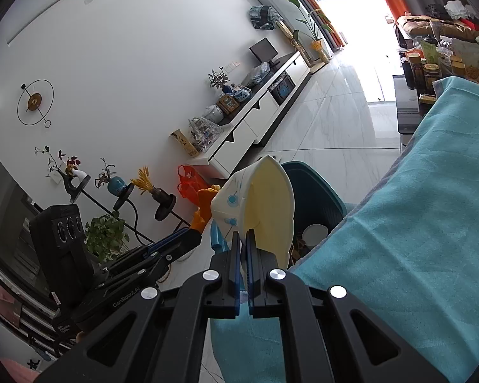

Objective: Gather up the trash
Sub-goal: 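Lower the paper cup into the bin and open the right tool while the left releases the peel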

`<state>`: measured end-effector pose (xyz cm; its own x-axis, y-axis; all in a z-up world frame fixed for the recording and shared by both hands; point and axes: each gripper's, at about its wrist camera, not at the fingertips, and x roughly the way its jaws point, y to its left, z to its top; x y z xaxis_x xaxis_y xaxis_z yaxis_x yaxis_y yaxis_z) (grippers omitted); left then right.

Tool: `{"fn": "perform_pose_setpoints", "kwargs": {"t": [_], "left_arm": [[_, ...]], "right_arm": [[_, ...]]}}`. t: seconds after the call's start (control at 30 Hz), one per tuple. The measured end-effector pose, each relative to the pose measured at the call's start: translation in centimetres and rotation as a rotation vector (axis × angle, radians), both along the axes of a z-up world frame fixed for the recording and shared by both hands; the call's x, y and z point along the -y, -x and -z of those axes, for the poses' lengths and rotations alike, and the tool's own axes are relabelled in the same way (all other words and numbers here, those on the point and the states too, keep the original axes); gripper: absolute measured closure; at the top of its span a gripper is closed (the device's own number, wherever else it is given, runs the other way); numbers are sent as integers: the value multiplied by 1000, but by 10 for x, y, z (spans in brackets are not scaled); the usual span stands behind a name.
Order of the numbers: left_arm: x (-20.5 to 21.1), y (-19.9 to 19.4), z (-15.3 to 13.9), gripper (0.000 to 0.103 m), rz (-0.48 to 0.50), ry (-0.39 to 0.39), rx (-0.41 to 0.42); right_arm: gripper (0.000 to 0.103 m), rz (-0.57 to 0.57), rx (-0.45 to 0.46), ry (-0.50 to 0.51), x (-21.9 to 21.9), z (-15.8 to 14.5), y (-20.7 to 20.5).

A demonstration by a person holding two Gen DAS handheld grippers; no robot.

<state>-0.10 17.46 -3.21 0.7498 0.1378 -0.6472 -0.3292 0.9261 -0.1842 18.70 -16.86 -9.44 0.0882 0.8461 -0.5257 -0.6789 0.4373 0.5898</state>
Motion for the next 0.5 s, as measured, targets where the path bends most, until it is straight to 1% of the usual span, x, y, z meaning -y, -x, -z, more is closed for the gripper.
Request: {"fn": "perform_pose_setpoints", "kwargs": {"t": [0.5], "left_arm": [[-6,-4,5,85,-21,8,-9]], "right_arm": [[100,-7,-2,31,-18,8,-2]]}}
